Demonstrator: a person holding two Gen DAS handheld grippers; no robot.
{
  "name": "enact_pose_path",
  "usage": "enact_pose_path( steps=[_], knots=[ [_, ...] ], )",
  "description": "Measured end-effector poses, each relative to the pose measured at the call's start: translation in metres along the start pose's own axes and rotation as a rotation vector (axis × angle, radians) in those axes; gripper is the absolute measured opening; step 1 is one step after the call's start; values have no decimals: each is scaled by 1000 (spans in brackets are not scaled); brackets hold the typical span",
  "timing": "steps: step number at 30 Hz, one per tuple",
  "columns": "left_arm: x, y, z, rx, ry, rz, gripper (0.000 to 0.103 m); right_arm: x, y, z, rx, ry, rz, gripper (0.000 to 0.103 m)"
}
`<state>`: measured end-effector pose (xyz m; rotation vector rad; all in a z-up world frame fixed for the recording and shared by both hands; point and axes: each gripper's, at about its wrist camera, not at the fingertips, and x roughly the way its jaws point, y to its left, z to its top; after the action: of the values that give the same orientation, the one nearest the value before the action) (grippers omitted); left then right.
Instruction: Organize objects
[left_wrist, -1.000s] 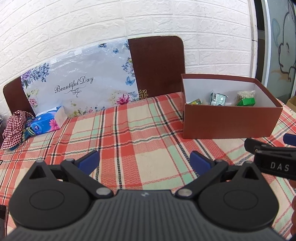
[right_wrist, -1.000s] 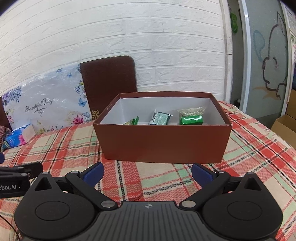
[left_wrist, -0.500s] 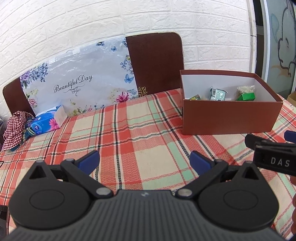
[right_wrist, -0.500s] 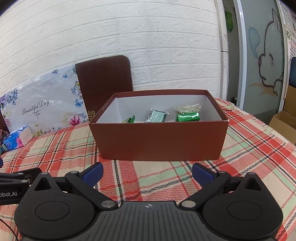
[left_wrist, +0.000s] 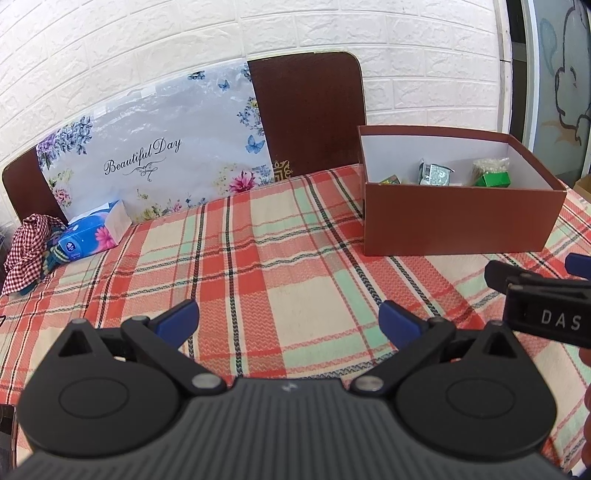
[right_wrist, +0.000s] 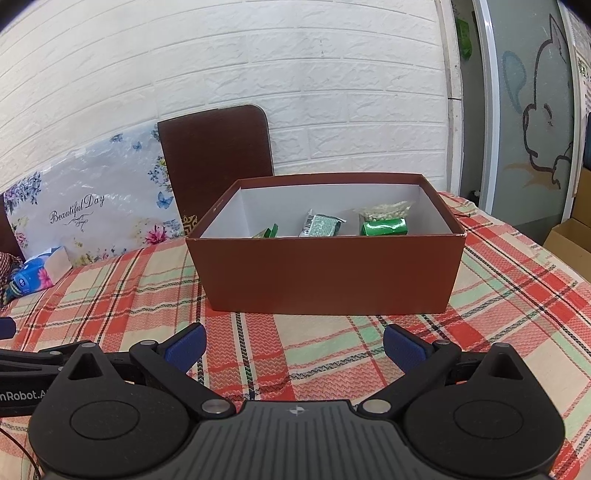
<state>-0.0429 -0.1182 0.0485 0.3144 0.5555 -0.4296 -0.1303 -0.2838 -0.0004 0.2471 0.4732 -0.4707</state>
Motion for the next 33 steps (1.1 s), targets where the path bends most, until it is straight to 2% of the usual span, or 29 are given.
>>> enact_pose_path(
  steps=[33],
  knots=[
    [7,-1,-5,-11,45,-3,103,3,4,-5,1,20,21,101]
  ],
)
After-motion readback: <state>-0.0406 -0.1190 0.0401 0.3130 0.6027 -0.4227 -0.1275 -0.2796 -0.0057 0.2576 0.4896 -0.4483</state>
